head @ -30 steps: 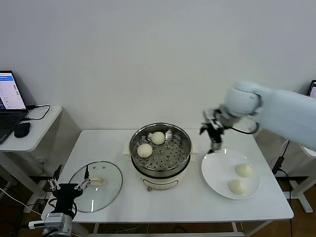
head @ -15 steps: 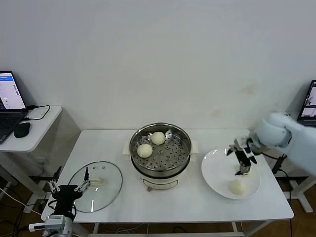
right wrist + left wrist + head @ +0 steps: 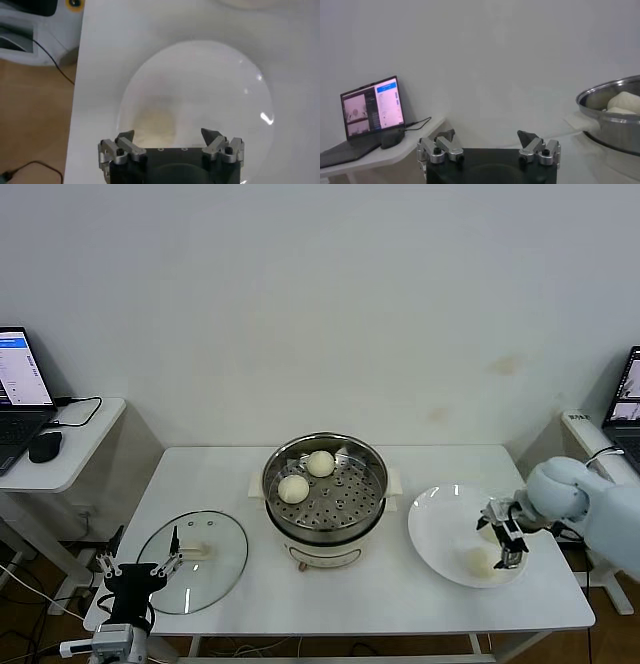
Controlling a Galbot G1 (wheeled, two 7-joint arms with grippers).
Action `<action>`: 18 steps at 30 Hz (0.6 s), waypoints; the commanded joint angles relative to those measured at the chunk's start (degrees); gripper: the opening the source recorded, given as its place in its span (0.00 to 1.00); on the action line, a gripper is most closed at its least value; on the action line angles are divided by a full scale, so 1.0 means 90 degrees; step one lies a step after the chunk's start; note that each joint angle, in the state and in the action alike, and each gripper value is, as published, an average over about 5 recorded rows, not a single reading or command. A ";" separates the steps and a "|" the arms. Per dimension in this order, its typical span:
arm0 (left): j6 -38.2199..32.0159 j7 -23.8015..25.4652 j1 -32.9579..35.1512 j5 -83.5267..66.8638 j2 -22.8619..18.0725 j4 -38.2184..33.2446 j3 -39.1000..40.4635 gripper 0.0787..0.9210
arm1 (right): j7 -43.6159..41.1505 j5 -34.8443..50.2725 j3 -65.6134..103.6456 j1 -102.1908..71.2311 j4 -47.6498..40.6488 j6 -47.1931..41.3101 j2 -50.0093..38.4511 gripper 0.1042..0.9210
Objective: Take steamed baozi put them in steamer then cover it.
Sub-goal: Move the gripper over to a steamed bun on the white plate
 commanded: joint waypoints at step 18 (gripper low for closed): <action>-0.0011 0.0005 -0.0015 0.0004 0.0002 0.0062 -0.0009 0.88 | 0.0246 -0.0340 0.0594 -0.0890 -0.0719 0.0054 0.0587 0.78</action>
